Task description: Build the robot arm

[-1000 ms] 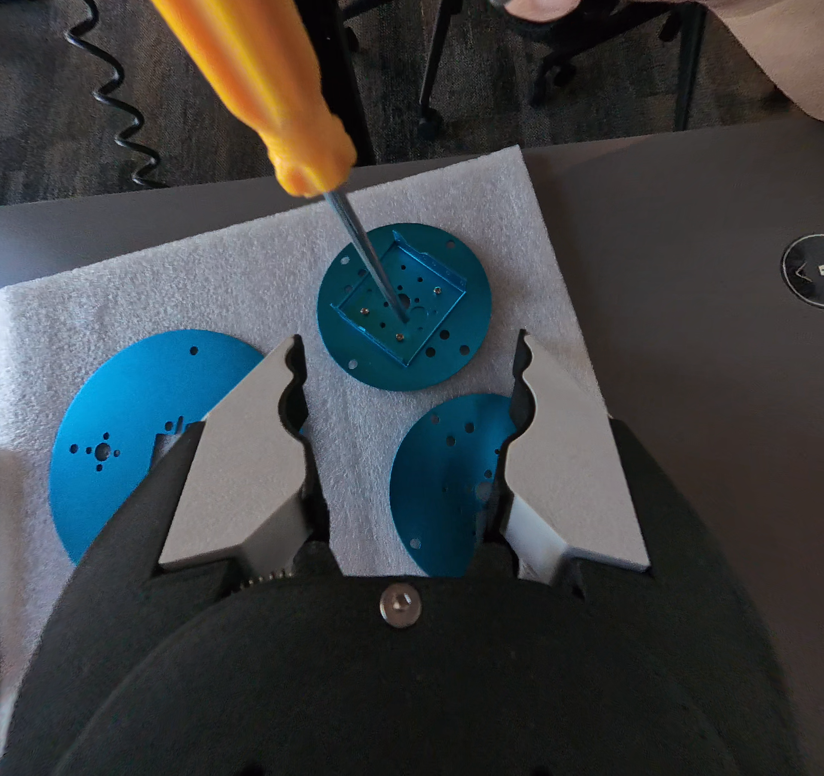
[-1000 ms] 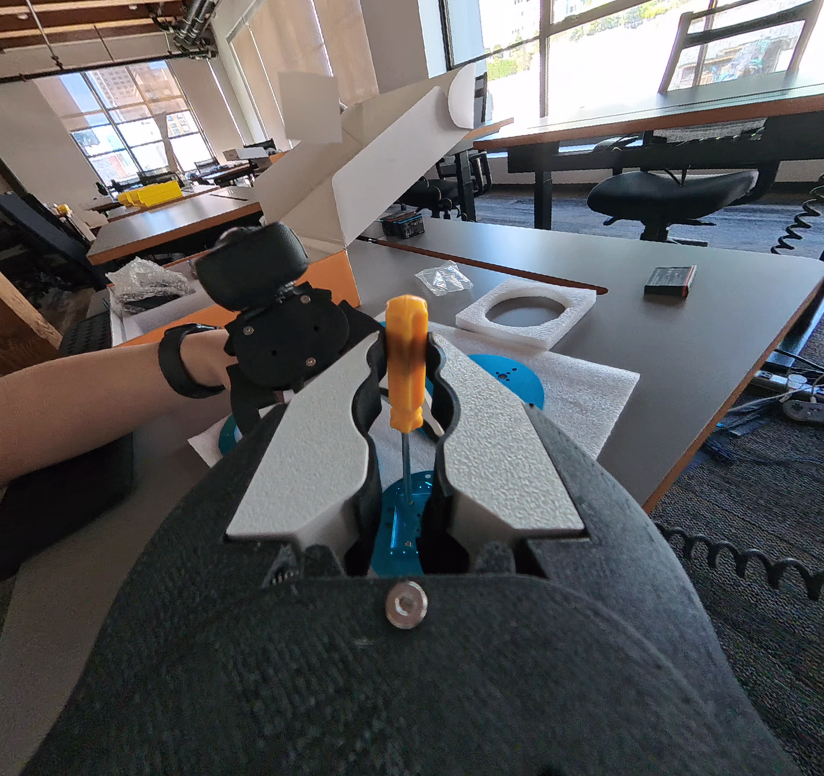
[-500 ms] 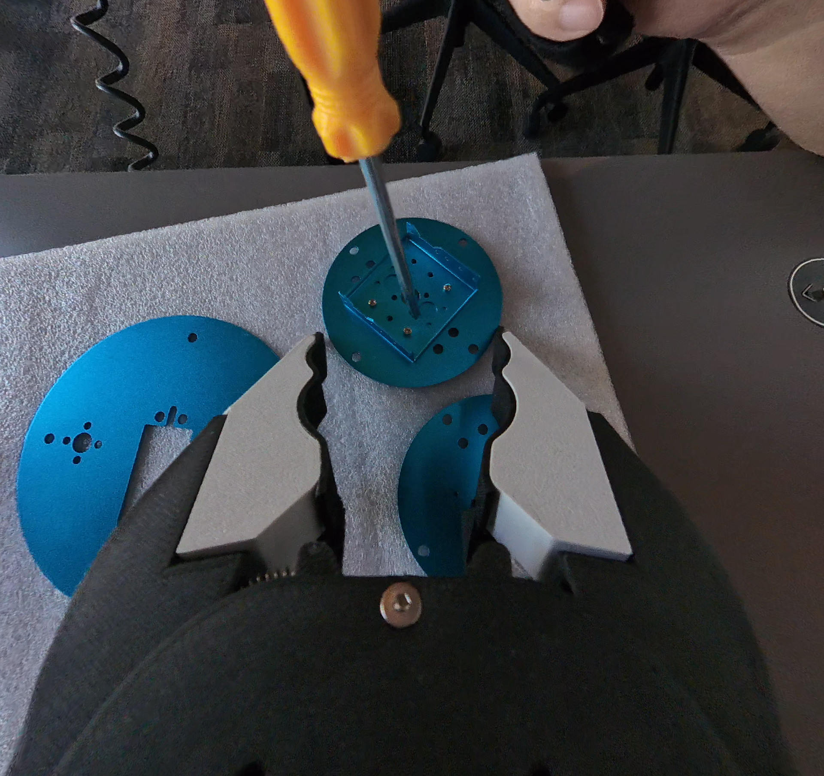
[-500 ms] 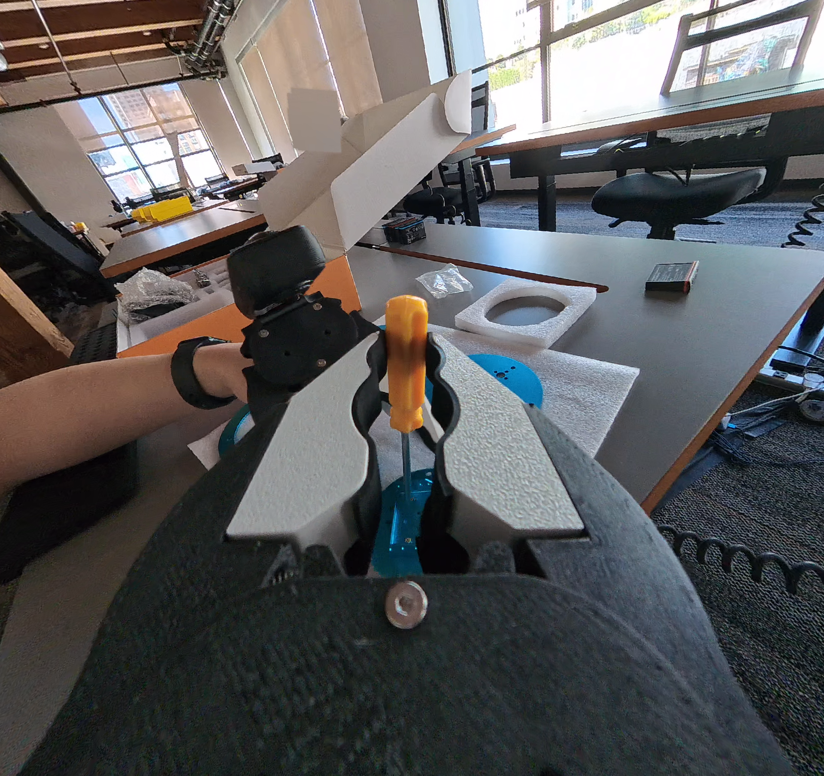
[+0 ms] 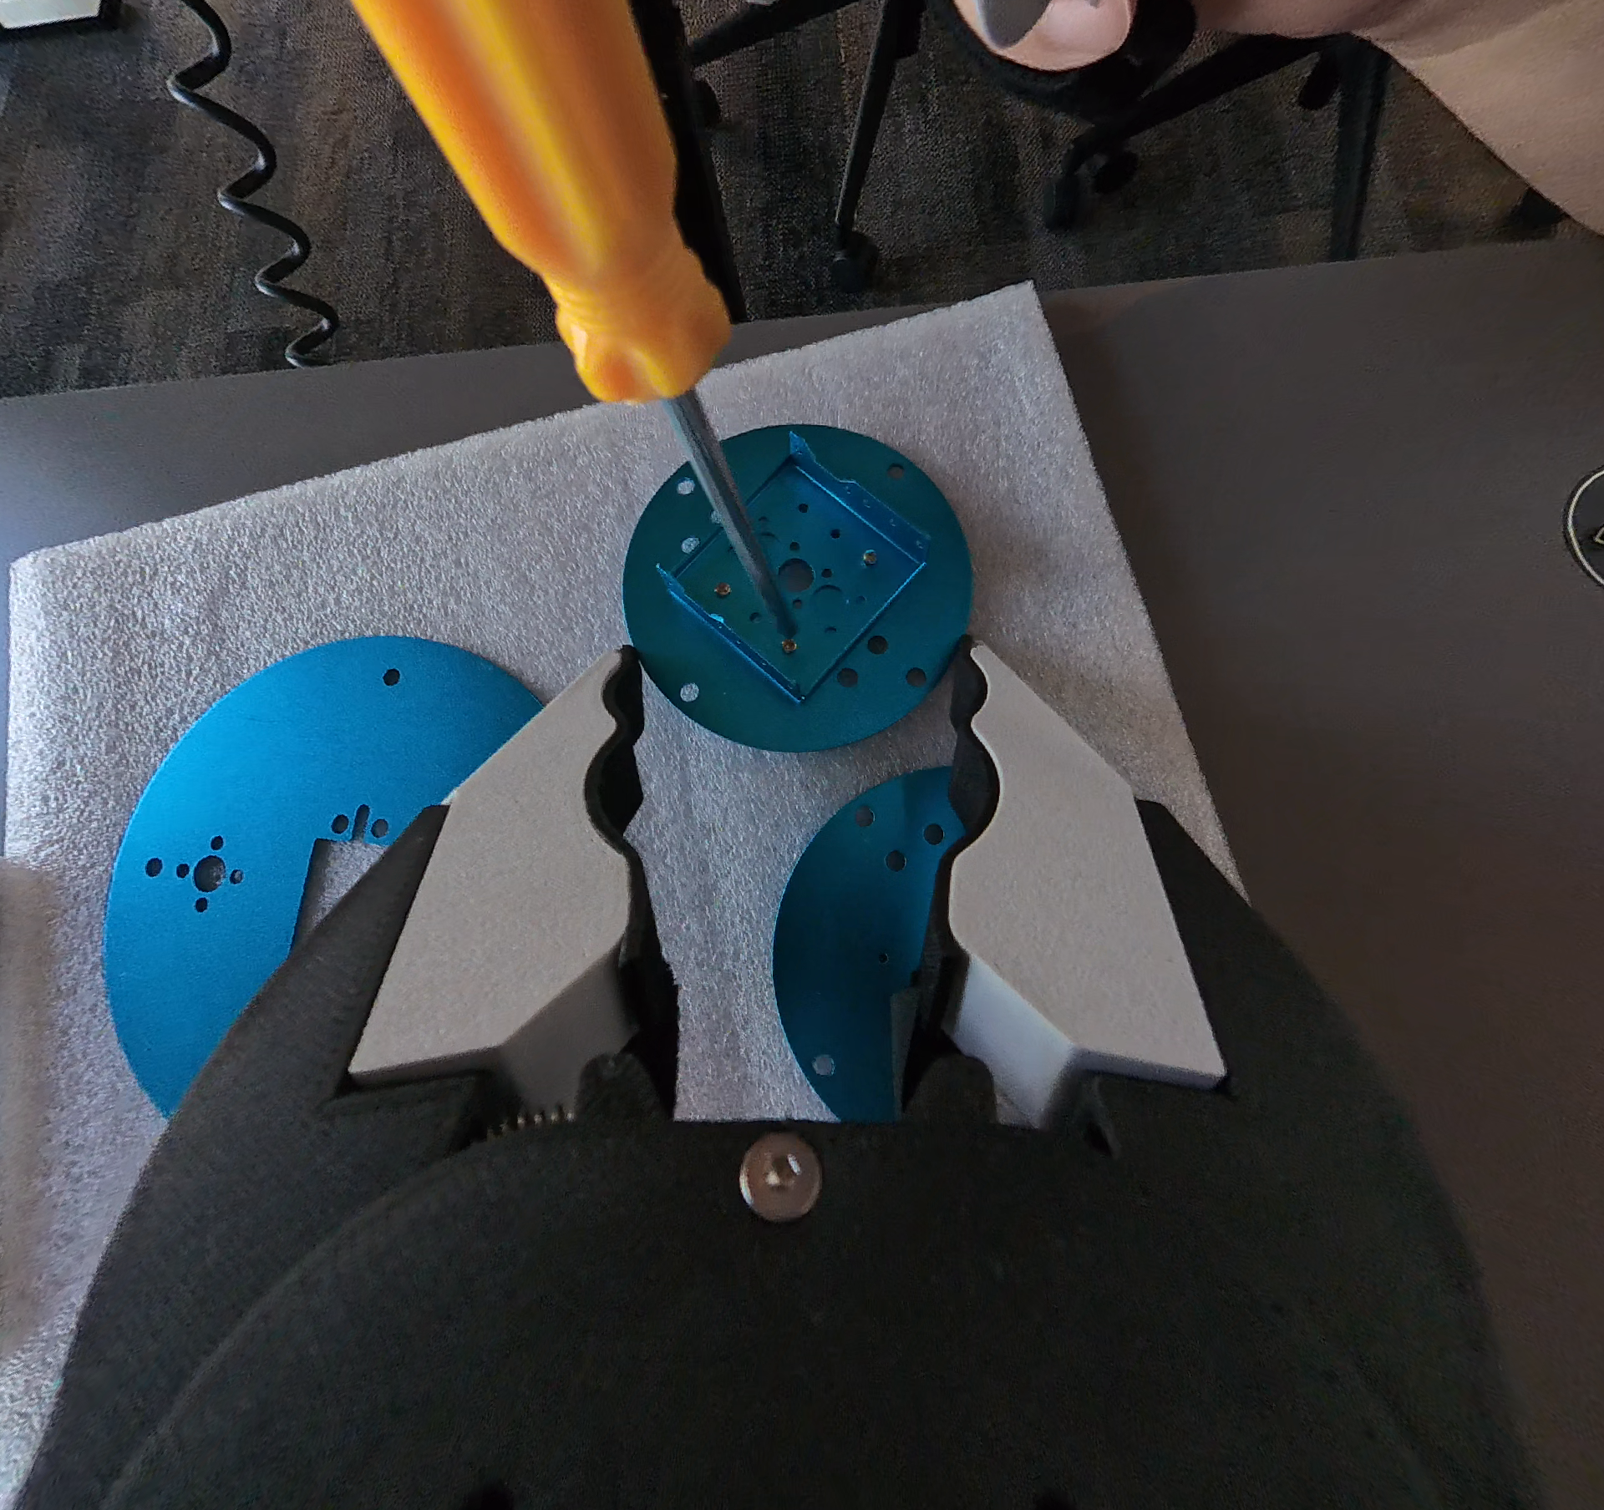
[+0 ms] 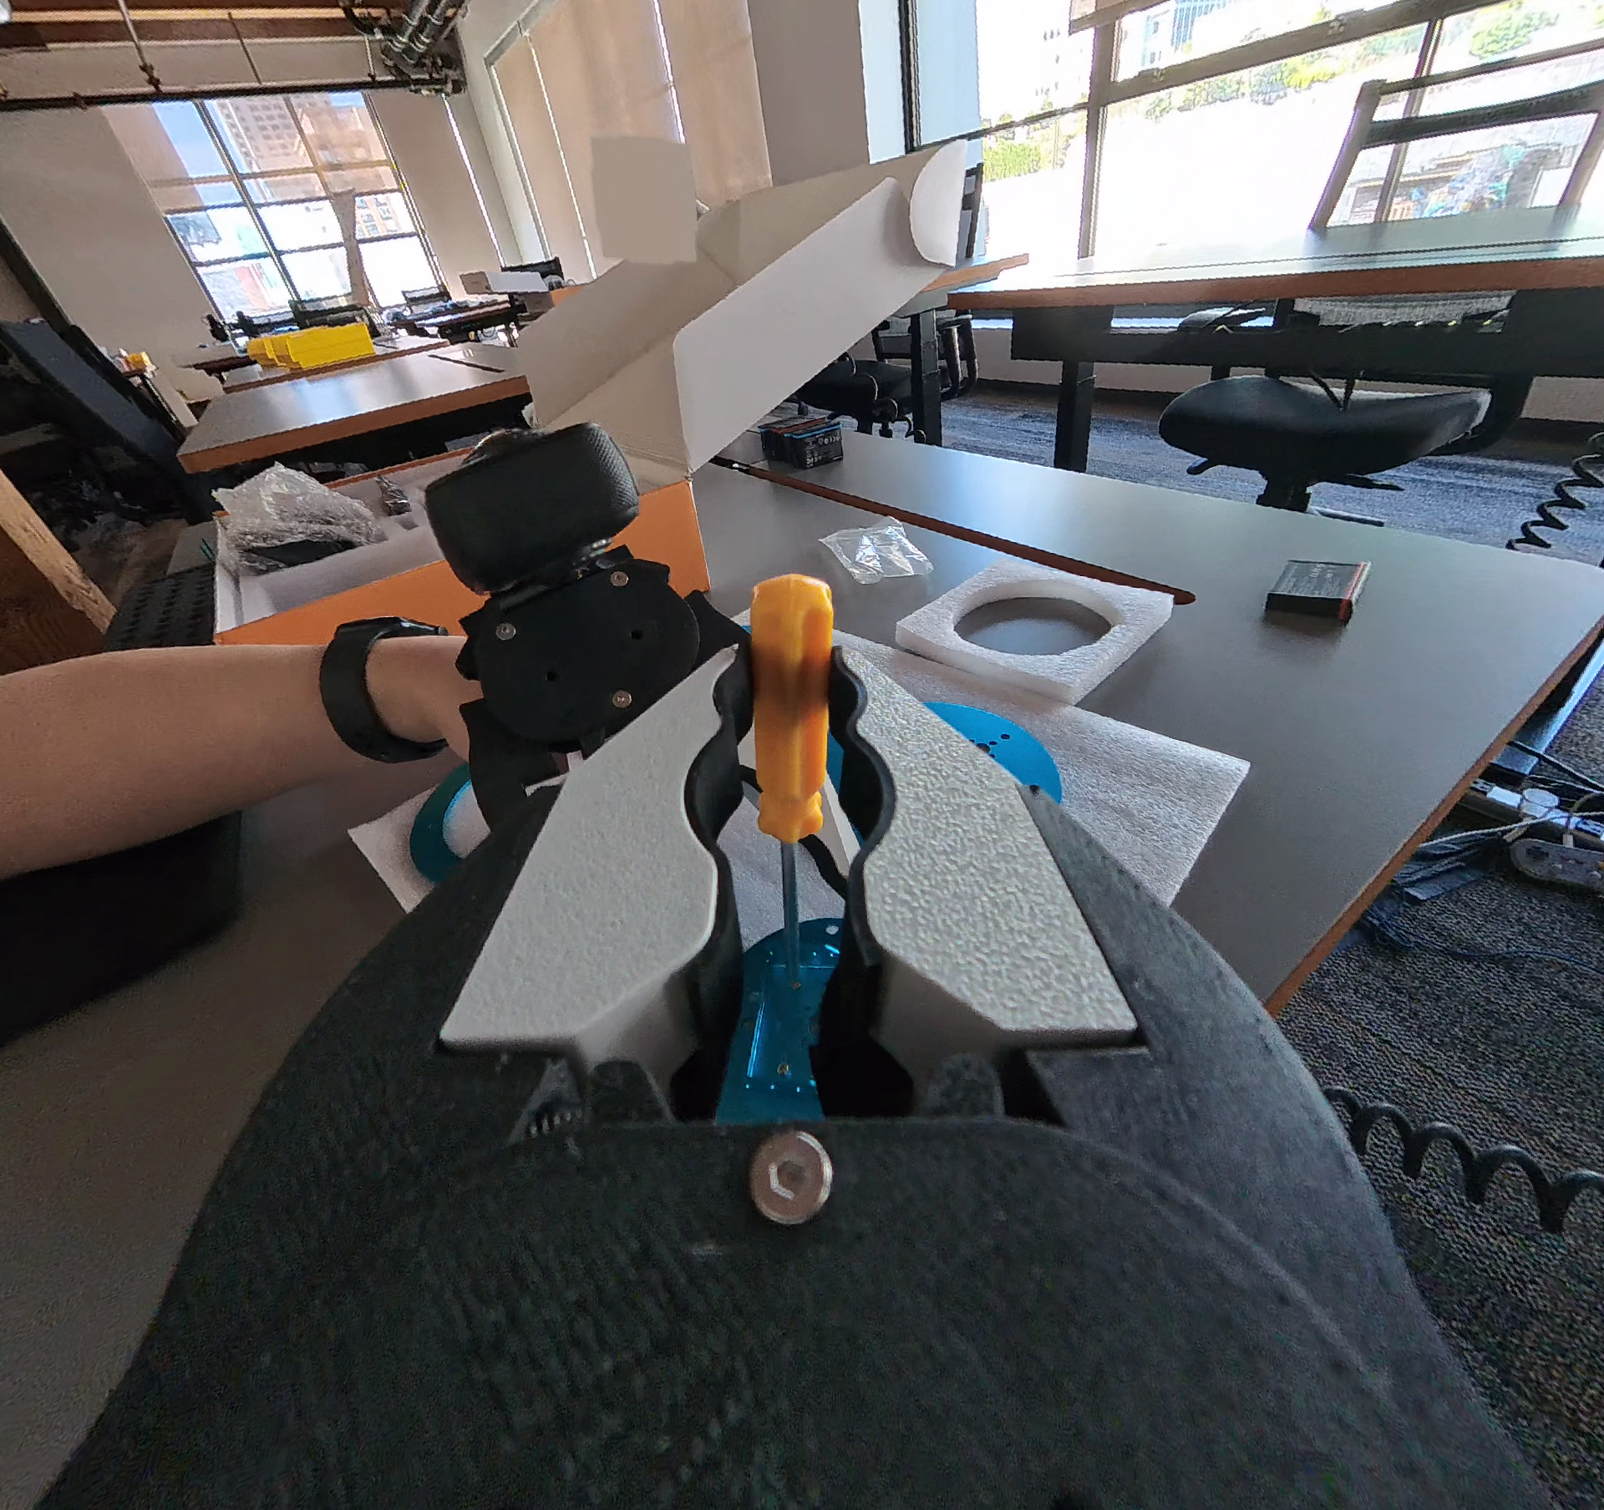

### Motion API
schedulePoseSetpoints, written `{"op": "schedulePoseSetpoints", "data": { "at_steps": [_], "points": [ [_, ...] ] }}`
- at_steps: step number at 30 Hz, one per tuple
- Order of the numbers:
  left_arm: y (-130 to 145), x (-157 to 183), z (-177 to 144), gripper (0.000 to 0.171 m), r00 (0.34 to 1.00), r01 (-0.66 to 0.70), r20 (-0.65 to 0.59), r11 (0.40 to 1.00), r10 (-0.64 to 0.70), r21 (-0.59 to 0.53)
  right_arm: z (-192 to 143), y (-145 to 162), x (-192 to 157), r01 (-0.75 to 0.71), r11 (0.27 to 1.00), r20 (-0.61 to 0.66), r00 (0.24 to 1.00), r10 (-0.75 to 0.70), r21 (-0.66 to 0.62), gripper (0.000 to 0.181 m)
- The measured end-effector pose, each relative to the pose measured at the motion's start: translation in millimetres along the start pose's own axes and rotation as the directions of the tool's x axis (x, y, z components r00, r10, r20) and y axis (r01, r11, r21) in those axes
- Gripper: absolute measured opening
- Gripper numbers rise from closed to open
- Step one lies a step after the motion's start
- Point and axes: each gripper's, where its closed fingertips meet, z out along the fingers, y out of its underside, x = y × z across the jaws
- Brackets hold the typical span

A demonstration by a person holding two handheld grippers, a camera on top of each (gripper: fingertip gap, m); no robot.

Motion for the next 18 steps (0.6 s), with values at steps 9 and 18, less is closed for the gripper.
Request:
{"op": "schedulePoseSetpoints", "data": {
  "at_steps": [9,18],
  "points": [
    [-1.1,0.4,-0.8,0.071,0.999,-0.03,0.016,1.0,0.03,-0.003,1.3,2.4,-0.7,0.01,1.0,0.007,1.0,-0.01,-0.011,0.014],
    [-0.8,1.0,-1.7,0.071,0.999,-0.038,0.017,0.999,0.039,-0.01,1.2,0.7,-3.4,0.033,0.999,0.007,0.999,-0.033,-0.009,0.014]
  ]
}}
